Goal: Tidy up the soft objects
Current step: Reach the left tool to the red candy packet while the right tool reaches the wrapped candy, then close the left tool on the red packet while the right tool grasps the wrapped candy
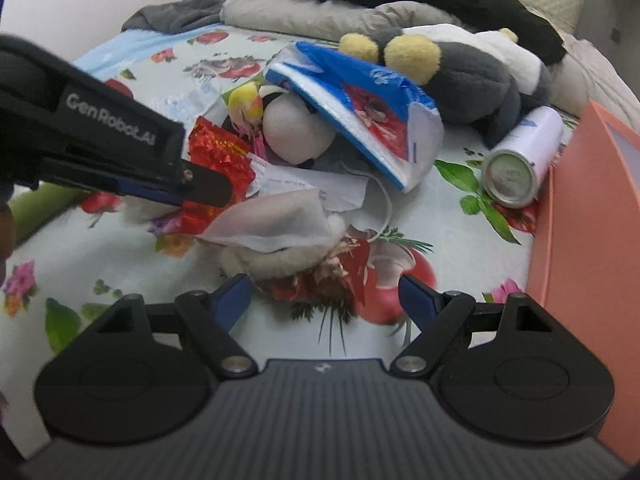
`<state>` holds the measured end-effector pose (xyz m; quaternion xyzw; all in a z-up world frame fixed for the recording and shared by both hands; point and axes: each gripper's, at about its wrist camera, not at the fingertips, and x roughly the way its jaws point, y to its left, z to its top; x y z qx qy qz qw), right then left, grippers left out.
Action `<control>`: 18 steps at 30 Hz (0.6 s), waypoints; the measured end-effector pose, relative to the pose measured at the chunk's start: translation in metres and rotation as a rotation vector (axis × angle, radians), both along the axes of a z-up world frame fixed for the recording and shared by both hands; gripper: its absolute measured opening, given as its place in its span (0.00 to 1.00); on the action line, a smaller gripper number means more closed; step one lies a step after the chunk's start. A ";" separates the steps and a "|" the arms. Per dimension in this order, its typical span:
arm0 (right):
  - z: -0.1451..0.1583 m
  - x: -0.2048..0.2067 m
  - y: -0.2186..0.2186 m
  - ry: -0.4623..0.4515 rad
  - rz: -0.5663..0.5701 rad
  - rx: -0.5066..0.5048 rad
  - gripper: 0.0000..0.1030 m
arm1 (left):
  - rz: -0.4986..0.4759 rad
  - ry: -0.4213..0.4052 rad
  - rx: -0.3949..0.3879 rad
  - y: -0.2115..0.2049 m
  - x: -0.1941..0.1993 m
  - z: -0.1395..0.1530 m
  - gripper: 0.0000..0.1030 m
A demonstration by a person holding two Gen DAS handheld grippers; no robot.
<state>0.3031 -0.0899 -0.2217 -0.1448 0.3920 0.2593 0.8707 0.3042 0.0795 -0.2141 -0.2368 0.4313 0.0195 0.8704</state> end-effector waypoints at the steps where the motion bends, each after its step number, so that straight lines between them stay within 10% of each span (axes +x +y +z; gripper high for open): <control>1: -0.002 0.001 0.001 0.002 0.008 -0.001 0.78 | -0.002 0.003 0.005 -0.001 0.003 -0.002 0.24; 10: -0.001 0.002 0.005 0.001 0.046 0.005 0.49 | 0.004 -0.022 0.026 -0.004 0.005 -0.001 0.04; 18: 0.012 -0.015 -0.009 0.024 -0.008 -0.009 0.46 | -0.002 -0.076 0.034 -0.008 -0.022 0.023 0.01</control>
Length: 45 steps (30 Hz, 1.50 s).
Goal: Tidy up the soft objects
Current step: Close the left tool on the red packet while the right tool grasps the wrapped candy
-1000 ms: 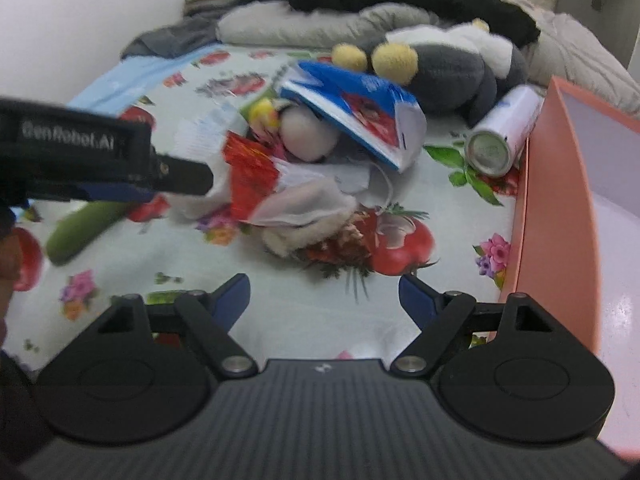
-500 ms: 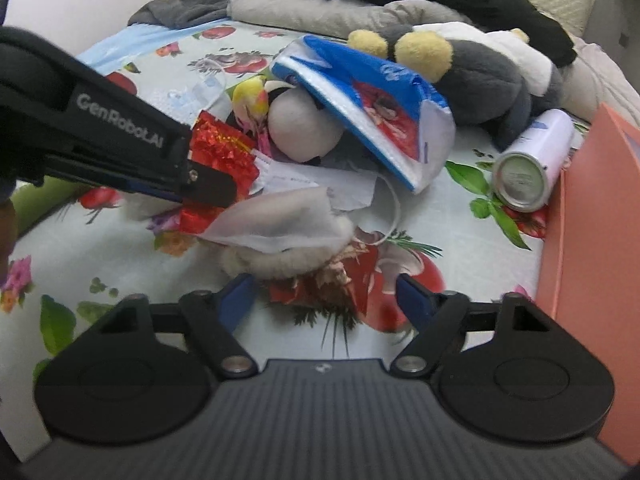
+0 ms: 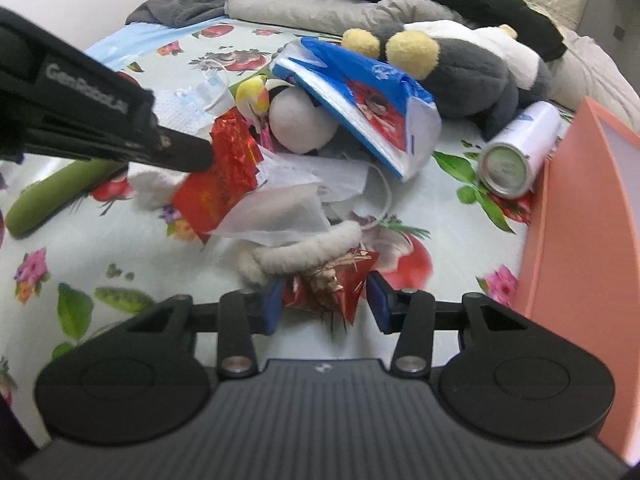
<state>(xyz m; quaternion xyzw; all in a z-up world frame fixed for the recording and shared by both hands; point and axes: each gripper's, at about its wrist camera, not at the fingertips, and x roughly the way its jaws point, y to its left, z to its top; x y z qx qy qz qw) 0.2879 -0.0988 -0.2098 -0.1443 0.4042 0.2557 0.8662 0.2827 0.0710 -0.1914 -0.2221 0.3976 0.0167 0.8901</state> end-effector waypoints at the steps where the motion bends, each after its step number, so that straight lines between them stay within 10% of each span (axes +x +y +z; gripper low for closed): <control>1: 0.002 -0.004 -0.002 0.003 -0.005 -0.001 0.46 | 0.000 -0.004 0.001 -0.001 -0.005 0.002 0.01; 16: 0.004 -0.063 -0.024 0.075 -0.093 0.016 0.46 | 0.017 0.000 -0.062 0.001 -0.078 0.000 0.01; 20: 0.012 -0.064 -0.028 0.053 -0.112 0.014 0.46 | 0.026 -0.009 -0.099 0.008 -0.069 -0.004 0.43; 23: 0.020 -0.063 -0.028 0.017 -0.111 -0.002 0.46 | 0.034 -0.024 -0.116 0.010 -0.061 -0.008 0.46; 32: 0.048 -0.060 -0.025 -0.090 -0.102 -0.025 0.46 | 0.037 0.002 -0.126 0.007 -0.026 -0.032 0.42; 38: 0.052 -0.052 -0.025 -0.095 -0.112 -0.009 0.46 | 0.038 0.016 -0.114 0.005 -0.011 -0.045 0.07; 45: 0.061 -0.056 -0.026 -0.109 -0.112 0.029 0.46 | 0.015 -0.034 -0.067 0.000 -0.022 -0.029 0.01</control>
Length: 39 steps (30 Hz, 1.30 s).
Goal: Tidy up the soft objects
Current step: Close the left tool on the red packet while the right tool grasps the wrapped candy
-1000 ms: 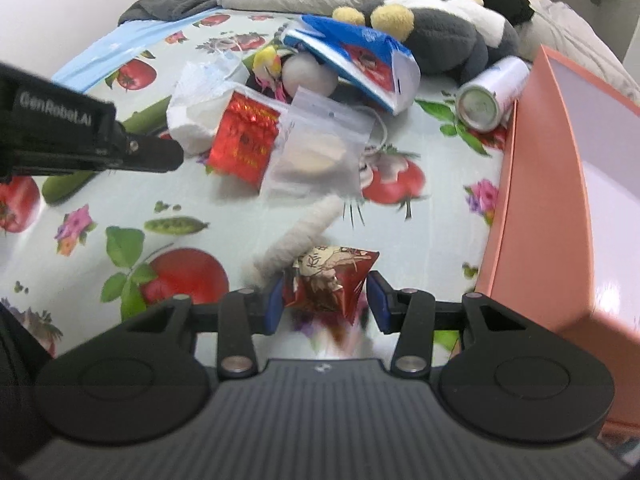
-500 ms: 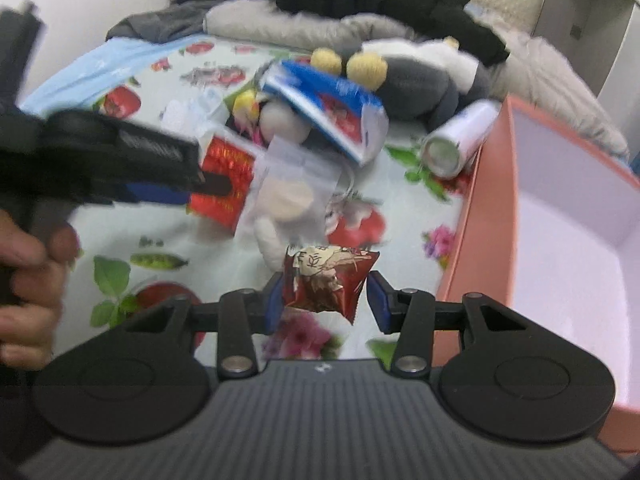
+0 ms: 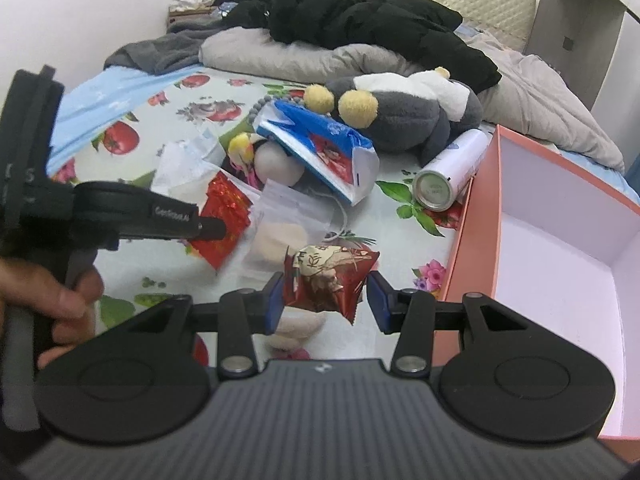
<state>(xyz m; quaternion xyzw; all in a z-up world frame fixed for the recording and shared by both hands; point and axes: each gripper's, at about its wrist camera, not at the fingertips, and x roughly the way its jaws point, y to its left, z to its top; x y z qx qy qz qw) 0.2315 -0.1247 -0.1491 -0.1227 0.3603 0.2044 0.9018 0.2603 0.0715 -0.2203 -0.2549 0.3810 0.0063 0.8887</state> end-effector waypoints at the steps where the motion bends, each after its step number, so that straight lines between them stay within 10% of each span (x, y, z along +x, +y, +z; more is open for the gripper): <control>1: 0.001 -0.002 0.000 0.002 0.001 0.004 0.46 | -0.003 -0.003 0.001 0.000 -0.004 0.003 0.00; 19: -0.053 -0.050 0.018 0.178 0.045 0.053 0.47 | -0.014 0.140 -0.086 0.023 -0.133 0.004 0.02; 22: -0.059 -0.050 0.017 0.201 0.030 0.034 0.49 | -0.011 0.155 -0.105 0.028 -0.139 0.000 0.21; 24: -0.059 -0.050 0.015 0.212 0.022 0.038 0.53 | 0.015 0.151 -0.112 0.033 -0.144 0.002 0.51; 39: -0.060 -0.044 0.020 0.188 0.022 0.039 0.64 | -0.006 0.138 0.116 0.023 -0.109 0.004 0.66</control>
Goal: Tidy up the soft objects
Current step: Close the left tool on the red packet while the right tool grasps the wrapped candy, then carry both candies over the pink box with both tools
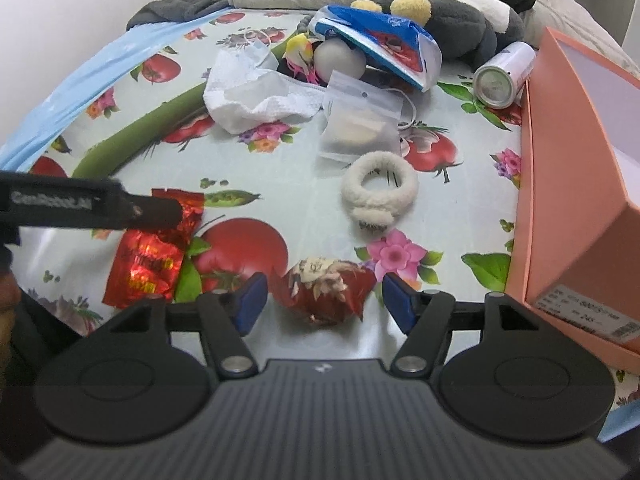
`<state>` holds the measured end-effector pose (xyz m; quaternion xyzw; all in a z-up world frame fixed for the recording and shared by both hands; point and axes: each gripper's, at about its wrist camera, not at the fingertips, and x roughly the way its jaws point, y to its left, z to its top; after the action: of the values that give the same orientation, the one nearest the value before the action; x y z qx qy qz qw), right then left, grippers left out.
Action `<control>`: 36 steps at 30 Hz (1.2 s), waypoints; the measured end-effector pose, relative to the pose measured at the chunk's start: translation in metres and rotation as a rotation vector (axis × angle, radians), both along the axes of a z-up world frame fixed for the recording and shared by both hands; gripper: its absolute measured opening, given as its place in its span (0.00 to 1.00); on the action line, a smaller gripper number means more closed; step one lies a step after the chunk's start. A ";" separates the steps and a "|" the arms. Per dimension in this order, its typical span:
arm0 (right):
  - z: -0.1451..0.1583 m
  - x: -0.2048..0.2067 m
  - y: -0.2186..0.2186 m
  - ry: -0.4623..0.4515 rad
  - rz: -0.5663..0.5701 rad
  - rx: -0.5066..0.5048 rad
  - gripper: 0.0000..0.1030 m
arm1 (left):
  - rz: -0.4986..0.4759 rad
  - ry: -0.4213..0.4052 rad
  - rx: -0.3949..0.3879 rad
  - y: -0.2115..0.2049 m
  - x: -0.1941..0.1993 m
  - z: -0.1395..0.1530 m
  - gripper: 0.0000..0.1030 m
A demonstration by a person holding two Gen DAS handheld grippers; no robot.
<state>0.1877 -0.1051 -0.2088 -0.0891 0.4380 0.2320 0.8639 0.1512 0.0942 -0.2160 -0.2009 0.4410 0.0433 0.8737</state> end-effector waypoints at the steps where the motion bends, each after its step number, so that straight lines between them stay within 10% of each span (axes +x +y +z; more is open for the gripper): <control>1: -0.001 0.001 0.001 0.000 0.004 0.004 0.64 | -0.003 0.005 0.003 -0.001 0.003 -0.002 0.66; 21: 0.007 0.011 -0.013 -0.016 -0.034 0.028 0.45 | -0.039 0.007 0.158 -0.027 0.013 -0.007 0.54; 36: 0.090 -0.012 -0.033 -0.192 -0.058 0.124 0.45 | -0.020 -0.167 0.141 -0.038 -0.015 0.084 0.54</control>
<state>0.1753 -0.1376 -0.1185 -0.0446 0.3405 0.2242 0.9120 0.1366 0.0560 -0.1318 -0.1376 0.3643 0.0483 0.9198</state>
